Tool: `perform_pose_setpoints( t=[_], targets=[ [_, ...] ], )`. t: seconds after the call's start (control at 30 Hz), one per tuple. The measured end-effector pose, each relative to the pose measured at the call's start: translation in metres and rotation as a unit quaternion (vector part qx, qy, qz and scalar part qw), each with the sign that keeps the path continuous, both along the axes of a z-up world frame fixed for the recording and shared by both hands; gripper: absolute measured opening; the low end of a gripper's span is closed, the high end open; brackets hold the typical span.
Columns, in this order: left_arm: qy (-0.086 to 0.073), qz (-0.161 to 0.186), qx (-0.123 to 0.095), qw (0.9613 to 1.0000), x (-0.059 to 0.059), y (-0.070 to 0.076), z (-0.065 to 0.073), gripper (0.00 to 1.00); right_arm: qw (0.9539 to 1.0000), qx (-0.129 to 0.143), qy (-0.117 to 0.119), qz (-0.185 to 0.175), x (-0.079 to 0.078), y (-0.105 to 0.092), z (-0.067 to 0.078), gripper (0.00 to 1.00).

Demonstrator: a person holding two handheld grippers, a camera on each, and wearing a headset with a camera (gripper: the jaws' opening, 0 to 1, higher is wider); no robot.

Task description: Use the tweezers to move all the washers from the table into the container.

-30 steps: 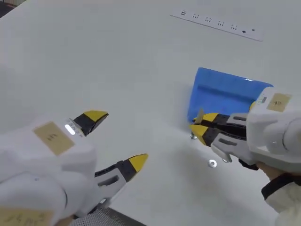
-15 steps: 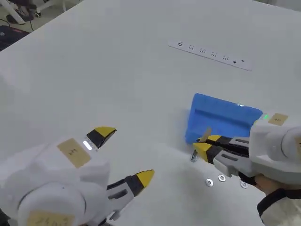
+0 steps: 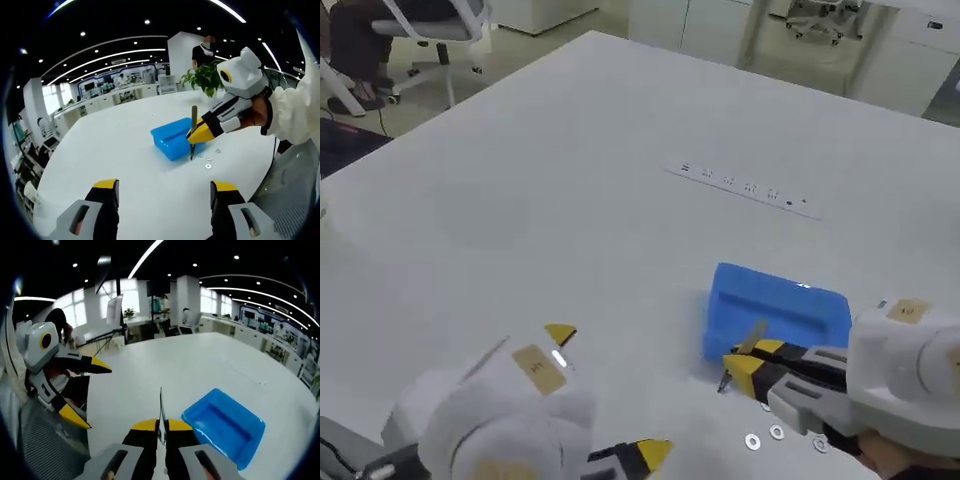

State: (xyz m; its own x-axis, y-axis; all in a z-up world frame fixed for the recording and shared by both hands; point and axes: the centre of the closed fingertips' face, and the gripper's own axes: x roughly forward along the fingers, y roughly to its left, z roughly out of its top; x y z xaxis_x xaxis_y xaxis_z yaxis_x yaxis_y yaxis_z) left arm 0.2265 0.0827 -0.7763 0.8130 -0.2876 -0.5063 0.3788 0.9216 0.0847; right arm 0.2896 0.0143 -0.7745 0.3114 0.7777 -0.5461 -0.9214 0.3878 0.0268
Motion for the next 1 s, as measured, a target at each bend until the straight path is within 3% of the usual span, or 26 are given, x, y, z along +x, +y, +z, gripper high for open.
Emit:
perform_pose_setpoints(
  t=[0.17, 0.3, 0.4, 0.63, 0.7, 0.83, 0.87, 0.93, 1.0],
  targets=[
    [-0.002, 0.007, -0.032, 0.9995, 0.002, -0.001, 0.002, 0.88, 0.9999, 0.007, -0.013, -0.008, -0.003, -0.001, 0.014, 0.01],
    [0.007, -0.005, -0.037, 0.9993, 0.000, -0.008, 0.000, 0.99, 0.9995, 0.011, -0.023, -0.016, -0.002, -0.006, 0.027, 0.01],
    [0.002, -0.016, -0.028, 0.9995, -0.001, -0.012, 0.002, 0.99, 0.9992, 0.017, -0.028, -0.021, -0.002, -0.009, 0.035, 0.01],
    [-0.010, -0.040, -0.044, 0.9982, -0.007, -0.019, 0.009, 0.99, 0.9982, 0.031, -0.038, -0.035, -0.003, -0.017, 0.055, 0.01],
    [-0.030, -0.045, -0.050, 0.9973, -0.011, -0.021, 0.014, 0.99, 0.9981, 0.030, -0.041, -0.036, -0.003, -0.018, 0.059, 0.01],
    [-0.034, -0.051, -0.071, 0.9956, -0.018, -0.026, 0.015, 0.99, 0.9975, 0.026, -0.051, -0.041, -0.002, -0.020, 0.063, 0.01],
    [-0.036, -0.054, -0.084, 0.9943, -0.021, -0.030, 0.016, 0.99, 0.9975, 0.024, -0.052, -0.041, -0.002, -0.021, 0.064, 0.01],
    [-0.059, -0.063, -0.112, 0.9899, -0.023, -0.036, 0.022, 0.99, 0.9971, 0.027, -0.053, -0.046, 0.000, -0.022, 0.067, 0.01],
    [-0.086, -0.072, -0.122, 0.9863, -0.021, -0.038, 0.031, 0.99, 0.9966, 0.037, -0.050, -0.053, 0.001, -0.023, 0.071, 0.01]
  ],
)
